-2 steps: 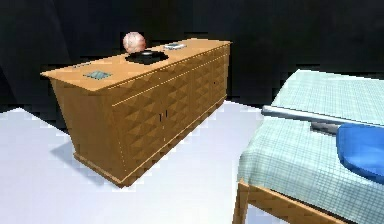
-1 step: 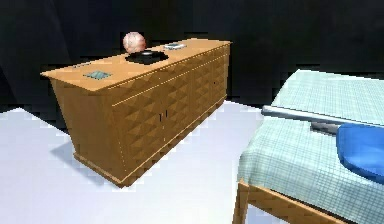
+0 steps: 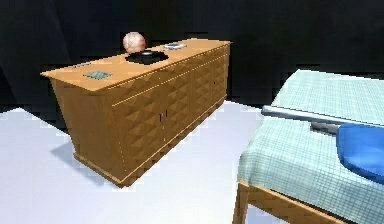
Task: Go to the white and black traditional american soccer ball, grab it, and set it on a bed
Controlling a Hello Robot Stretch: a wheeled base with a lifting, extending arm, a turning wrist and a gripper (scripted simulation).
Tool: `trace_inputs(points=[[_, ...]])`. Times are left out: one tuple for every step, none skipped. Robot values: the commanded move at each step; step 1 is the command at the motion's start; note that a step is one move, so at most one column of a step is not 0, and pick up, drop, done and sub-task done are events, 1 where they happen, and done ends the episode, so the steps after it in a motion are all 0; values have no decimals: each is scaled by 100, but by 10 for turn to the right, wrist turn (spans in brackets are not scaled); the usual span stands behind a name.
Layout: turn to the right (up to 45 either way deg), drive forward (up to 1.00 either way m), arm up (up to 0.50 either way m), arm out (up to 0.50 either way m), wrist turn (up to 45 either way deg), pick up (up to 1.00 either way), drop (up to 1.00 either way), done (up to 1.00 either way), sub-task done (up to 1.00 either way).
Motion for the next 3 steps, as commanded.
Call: trace_inputs(points=[[0,0,0,0,450,0,0,0,0],[0,0,0,0,300,0,0,0,0],[0,0,-30,0,0,0,0,0,0]])
